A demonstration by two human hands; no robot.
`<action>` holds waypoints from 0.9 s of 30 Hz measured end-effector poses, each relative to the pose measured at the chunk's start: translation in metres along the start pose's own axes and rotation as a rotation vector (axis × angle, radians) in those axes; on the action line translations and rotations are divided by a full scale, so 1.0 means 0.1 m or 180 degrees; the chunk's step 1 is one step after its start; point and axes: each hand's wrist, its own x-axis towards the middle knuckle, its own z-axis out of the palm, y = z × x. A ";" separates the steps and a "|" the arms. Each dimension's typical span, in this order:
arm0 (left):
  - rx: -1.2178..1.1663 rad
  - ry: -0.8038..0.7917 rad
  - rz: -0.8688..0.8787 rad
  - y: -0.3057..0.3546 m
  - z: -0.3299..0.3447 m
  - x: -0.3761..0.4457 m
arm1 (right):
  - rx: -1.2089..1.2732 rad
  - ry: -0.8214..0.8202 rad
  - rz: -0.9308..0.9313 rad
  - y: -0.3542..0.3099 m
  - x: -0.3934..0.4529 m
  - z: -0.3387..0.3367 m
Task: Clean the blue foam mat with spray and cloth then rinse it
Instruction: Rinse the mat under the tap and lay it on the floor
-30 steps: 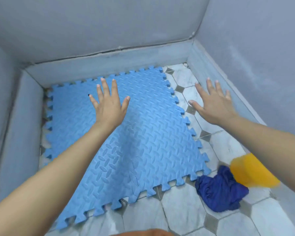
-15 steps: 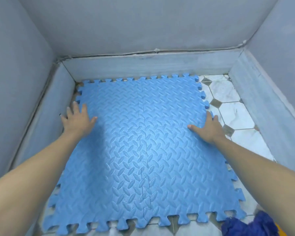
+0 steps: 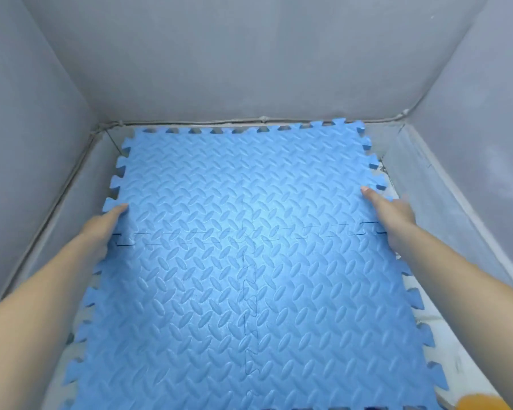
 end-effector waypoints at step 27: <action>-0.1178 -0.0184 0.1660 2.15 -0.14 -0.56 | -0.0760 0.0741 -0.3209 -3.35 -0.47 -0.23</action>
